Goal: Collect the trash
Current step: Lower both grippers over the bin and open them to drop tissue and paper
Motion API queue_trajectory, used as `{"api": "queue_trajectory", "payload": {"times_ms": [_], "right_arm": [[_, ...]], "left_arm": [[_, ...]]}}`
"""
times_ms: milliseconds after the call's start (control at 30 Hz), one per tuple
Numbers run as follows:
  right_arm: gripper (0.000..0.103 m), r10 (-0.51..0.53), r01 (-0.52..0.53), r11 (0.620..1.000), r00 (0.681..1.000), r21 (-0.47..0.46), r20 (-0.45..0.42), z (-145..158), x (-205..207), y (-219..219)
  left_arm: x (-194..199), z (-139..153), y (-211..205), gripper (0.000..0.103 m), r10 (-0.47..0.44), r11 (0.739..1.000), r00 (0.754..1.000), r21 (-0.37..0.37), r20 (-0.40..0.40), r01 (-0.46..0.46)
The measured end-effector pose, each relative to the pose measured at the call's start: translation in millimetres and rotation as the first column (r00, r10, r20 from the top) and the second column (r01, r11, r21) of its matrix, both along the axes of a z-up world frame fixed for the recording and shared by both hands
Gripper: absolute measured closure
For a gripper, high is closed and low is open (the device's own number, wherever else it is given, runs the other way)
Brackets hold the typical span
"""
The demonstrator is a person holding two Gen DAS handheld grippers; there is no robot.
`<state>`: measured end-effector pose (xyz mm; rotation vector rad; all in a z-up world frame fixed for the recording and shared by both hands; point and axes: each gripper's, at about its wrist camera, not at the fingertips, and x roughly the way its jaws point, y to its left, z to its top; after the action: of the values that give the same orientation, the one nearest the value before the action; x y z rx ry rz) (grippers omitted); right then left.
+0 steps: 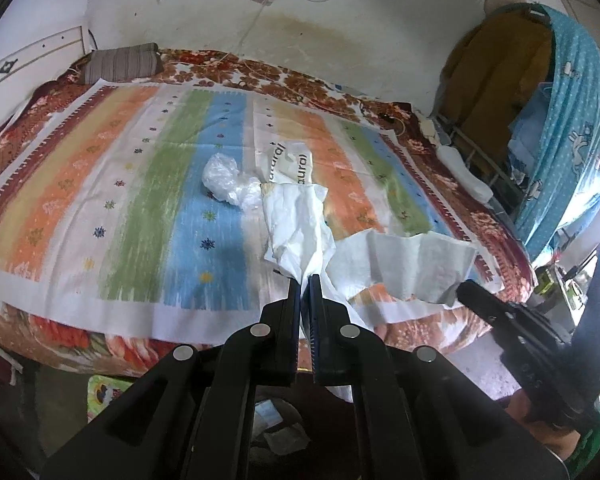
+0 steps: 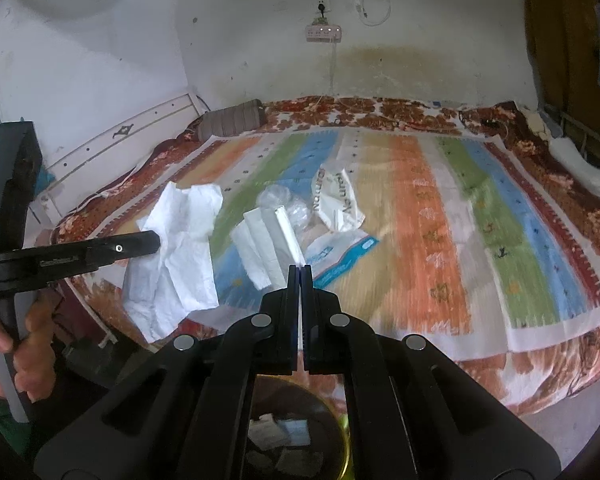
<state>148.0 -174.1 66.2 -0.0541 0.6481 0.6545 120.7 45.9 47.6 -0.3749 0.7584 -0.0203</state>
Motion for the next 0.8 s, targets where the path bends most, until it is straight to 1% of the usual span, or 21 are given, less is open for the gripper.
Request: {"api": "queue_trajectory", "payload": {"times_ms": [67,200,300,433,500,600,667,733,800], "right_arm": [[0.103,-0.004,0.004,1.0,1.0,-0.003,-0.009,-3.3,-5.0,-1.4],[0.103,-0.013,0.013,0.998,1.0,-0.06,-0.007,-12.9,-17.6,0.7],[0.103,-0.017,0.015,0.996,1.0,-0.084,-0.021,-19.0,-23.8,1.4],[0.103,-0.008,0.003,0.995,0.999,-0.104,-0.052,-29.0,-32.4,0.7],[0.103,-0.005,-0.004,0.994,0.997,-0.112,-0.078,-35.5,-36.5,0.8],[0.103,0.002,-0.014,0.993,0.995,-0.116,-0.104,-43.0,-40.7,2.3],[0.103,-0.003,-0.011,0.991,0.994,-0.131,-0.105,-46.7,-44.7,2.8],[0.103,-0.008,-0.01,0.988,0.993,-0.151,-0.12,-52.8,-47.8,3.3],[0.103,-0.012,-0.015,0.985,0.988,-0.171,-0.157,-62.9,-50.6,3.6]], "left_arm": [[-6.9,-2.5,-2.3,0.099,0.0,1.0,1.0,-0.003,-0.005,0.0],[-18.6,-6.1,-7.7,0.099,-0.014,1.0,1.0,-0.011,-0.011,0.014],[-26.6,-9.0,-12.3,0.1,-0.011,1.0,1.0,0.006,-0.013,0.011],[-37.5,-19.6,-16.5,0.099,0.001,1.0,0.999,-0.014,-0.042,-0.002],[-41.3,-24.8,-19.1,0.099,0.013,1.0,0.998,-0.006,-0.06,-0.013],[-44.0,-32.5,-23.4,0.099,-0.003,1.0,0.996,-0.014,-0.087,0.001],[-45.9,-34.8,-25.7,0.099,-0.001,1.0,0.996,-0.007,-0.095,0.0],[-47.6,-39.5,-26.9,0.099,0.0,1.0,0.994,-0.019,-0.111,-0.002],[-48.7,-45.8,-29.7,0.099,-0.002,1.0,0.991,-0.024,-0.133,-0.001]]}}
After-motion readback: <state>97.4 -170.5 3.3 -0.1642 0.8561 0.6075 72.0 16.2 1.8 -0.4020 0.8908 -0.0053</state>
